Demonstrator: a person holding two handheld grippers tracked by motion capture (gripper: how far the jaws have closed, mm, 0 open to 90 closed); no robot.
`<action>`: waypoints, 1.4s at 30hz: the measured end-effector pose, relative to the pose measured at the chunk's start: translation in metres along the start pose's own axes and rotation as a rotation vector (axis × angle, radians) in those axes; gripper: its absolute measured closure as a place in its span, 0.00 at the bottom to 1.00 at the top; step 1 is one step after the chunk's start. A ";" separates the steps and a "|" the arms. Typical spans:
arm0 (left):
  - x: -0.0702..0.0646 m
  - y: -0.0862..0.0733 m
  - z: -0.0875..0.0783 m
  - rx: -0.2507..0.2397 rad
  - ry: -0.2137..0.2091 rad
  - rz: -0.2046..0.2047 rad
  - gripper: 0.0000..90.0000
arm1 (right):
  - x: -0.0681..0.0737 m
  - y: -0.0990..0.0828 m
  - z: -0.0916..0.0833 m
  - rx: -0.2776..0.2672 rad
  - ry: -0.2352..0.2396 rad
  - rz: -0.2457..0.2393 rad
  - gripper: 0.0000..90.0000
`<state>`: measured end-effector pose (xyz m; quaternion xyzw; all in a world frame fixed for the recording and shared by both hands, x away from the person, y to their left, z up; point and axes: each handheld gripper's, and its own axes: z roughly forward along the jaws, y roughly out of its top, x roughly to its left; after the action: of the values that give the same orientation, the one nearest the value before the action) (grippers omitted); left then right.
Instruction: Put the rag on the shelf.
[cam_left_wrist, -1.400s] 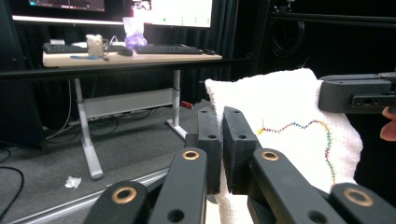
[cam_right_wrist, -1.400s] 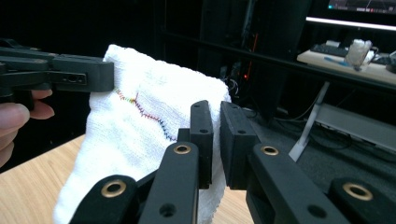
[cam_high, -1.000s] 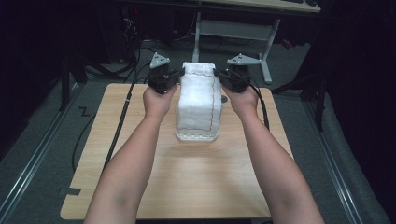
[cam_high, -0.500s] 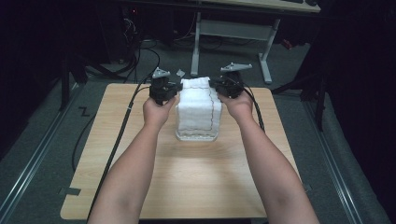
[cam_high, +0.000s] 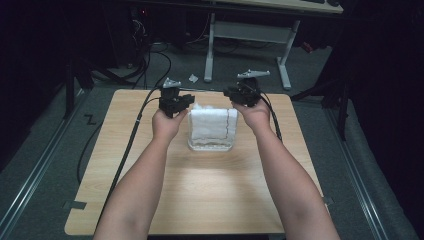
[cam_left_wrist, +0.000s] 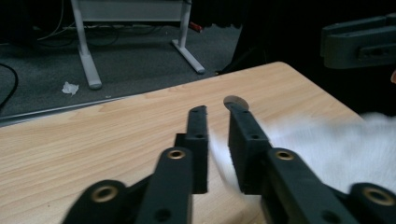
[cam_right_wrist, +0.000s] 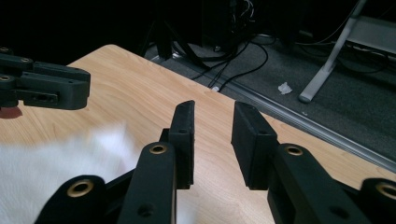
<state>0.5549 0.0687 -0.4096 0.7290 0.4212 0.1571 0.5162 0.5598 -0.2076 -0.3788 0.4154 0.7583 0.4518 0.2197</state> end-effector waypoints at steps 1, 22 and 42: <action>0.001 0.001 -0.001 -0.004 0.004 -0.003 0.81 | 0.000 0.000 -0.001 -0.001 -0.003 -0.001 0.78; 0.011 -0.030 -0.046 -0.038 0.047 0.007 0.72 | -0.010 -0.031 -0.043 -0.028 -0.075 -0.016 0.65; -0.012 -0.099 -0.127 -0.075 0.019 0.077 0.67 | 0.026 -0.091 -0.103 -0.043 -0.088 -0.056 0.51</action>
<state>0.4189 0.1496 -0.4413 0.7233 0.3916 0.1993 0.5328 0.4329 -0.2599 -0.4058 0.4087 0.7492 0.4430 0.2746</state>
